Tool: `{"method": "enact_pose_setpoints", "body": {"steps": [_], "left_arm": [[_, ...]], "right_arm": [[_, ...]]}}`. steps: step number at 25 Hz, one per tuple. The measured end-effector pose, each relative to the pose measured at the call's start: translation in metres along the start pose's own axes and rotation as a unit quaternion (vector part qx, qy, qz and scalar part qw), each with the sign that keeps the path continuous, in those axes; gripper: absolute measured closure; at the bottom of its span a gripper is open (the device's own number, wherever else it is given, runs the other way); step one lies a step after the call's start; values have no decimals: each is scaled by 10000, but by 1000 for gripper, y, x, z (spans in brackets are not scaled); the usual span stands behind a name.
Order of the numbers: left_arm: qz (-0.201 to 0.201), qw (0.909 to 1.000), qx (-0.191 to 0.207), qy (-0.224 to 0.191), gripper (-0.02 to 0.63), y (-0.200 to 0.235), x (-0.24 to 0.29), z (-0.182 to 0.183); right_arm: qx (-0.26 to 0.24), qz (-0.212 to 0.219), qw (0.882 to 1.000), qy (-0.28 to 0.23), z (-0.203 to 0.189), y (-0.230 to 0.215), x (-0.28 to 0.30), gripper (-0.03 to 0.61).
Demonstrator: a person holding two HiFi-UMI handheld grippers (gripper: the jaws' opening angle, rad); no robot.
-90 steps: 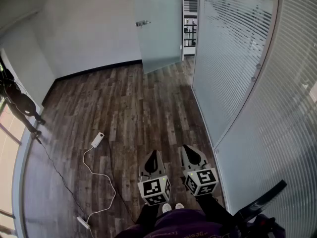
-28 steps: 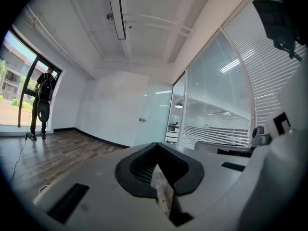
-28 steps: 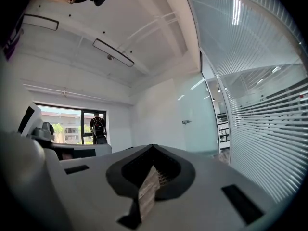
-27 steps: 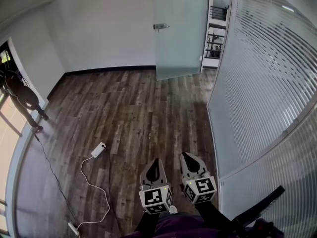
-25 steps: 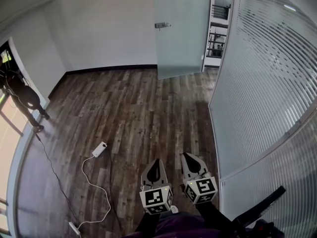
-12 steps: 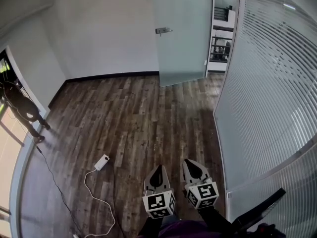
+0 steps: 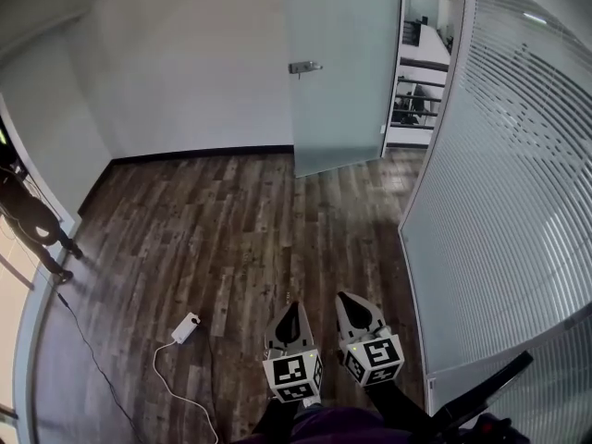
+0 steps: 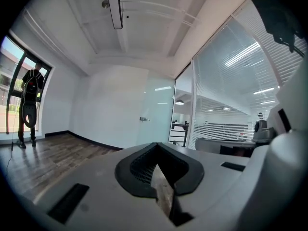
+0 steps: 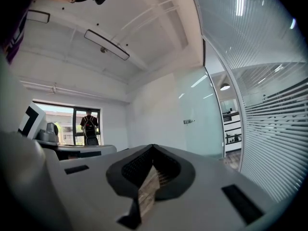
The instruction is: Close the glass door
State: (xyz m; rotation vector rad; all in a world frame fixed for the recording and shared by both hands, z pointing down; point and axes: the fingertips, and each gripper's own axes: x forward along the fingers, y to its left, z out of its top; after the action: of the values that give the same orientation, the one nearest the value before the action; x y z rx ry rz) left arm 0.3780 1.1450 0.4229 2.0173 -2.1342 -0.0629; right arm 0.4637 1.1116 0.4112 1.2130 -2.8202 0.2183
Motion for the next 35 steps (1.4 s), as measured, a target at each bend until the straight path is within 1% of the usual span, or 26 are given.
{"method": "enact_pose_setpoints", "body": {"steps": [4,6,9,12,15,22,25,29,33,35], "left_arm": [[-139,9999,-13,-11,614,12,29,11],[-185,9998,-12,31,614,17,39,8],[-152,9997,-23,164,614,29,52,0],[-56,9996,-132,240,614,43,70,-7],[80,9995,-190,259,614,59,90,-9],[444,9987,-244,89,614,94,154,15],[567,9980,-270,25,614,102,186,24],[592,9980,-225,-11,614,103,227,35],[622,9980,-55,-74,614,106,265,46],[650,9978,-78,-109,614,108,283,49]], "right_arm": [[-7,-214,9998,-26,8,-11,30,581],[12,-302,9995,34,5,-15,40,581],[42,-332,9994,128,-2,-19,56,581],[17,-311,9991,271,-10,-24,77,581],[1,-199,9993,317,-13,-27,104,581],[-122,174,9994,259,6,-43,187,581],[-119,308,9991,260,13,-57,217,581],[-79,419,9988,255,22,-79,251,581],[-106,500,9984,261,29,-97,288,581],[-127,583,9979,241,33,-106,305,581]]}}
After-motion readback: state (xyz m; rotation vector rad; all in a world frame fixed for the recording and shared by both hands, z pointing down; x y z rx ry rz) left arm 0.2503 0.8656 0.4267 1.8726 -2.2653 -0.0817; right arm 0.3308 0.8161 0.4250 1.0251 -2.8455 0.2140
